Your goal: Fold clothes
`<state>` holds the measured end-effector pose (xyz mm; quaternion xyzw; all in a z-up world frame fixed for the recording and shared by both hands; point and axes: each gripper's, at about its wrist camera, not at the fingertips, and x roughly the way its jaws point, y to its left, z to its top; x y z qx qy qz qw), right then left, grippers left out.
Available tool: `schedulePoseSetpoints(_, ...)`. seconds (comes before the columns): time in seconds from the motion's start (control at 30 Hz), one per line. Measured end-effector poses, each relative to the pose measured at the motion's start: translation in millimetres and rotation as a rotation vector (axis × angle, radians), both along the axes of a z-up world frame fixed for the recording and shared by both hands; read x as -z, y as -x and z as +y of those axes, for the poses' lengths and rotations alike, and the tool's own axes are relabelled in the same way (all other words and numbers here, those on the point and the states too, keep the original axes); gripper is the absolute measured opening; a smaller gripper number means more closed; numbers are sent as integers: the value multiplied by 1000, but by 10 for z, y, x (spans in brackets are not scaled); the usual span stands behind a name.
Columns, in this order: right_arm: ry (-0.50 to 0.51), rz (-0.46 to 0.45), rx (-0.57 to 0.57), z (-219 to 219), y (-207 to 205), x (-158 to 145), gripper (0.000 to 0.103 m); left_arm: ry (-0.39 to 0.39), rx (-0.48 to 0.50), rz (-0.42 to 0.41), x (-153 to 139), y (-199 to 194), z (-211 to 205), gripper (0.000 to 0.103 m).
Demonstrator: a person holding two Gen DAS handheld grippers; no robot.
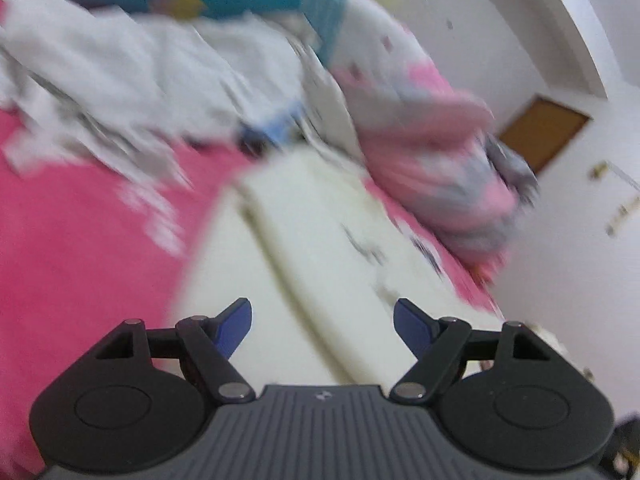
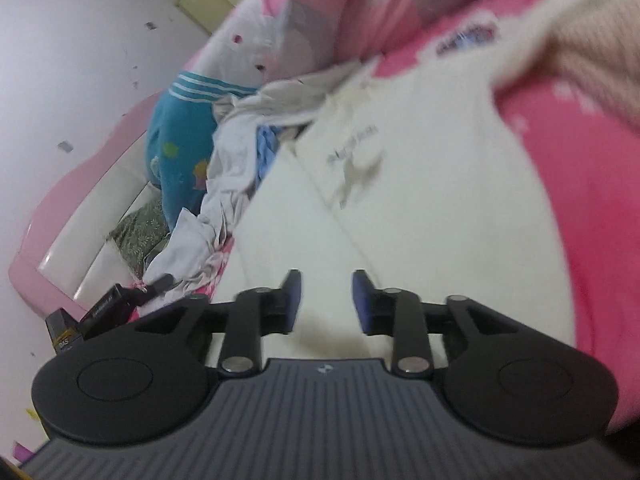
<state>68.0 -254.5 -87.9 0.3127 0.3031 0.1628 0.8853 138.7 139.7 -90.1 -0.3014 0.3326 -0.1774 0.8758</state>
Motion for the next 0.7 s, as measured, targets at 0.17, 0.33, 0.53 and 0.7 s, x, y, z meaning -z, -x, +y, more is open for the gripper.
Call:
schedulePoseSetpoints(0.17, 88, 4, -72, 77, -361, 16, 35, 3, 75, 119, 236, -49, -406, 76)
schedulePoseSetpoints(0.33, 188, 112, -117, 186, -553, 391, 35, 19, 94, 136, 313, 44, -567, 76)
schedulePoseSetpoints(0.53, 143, 100, -216, 179, -462, 391, 26, 9, 93, 124, 352, 222, -816, 74)
schedulePoseSetpoints(0.7, 115, 112, -231, 181, -430, 337, 5, 56, 43, 161, 438, 253, -829, 15)
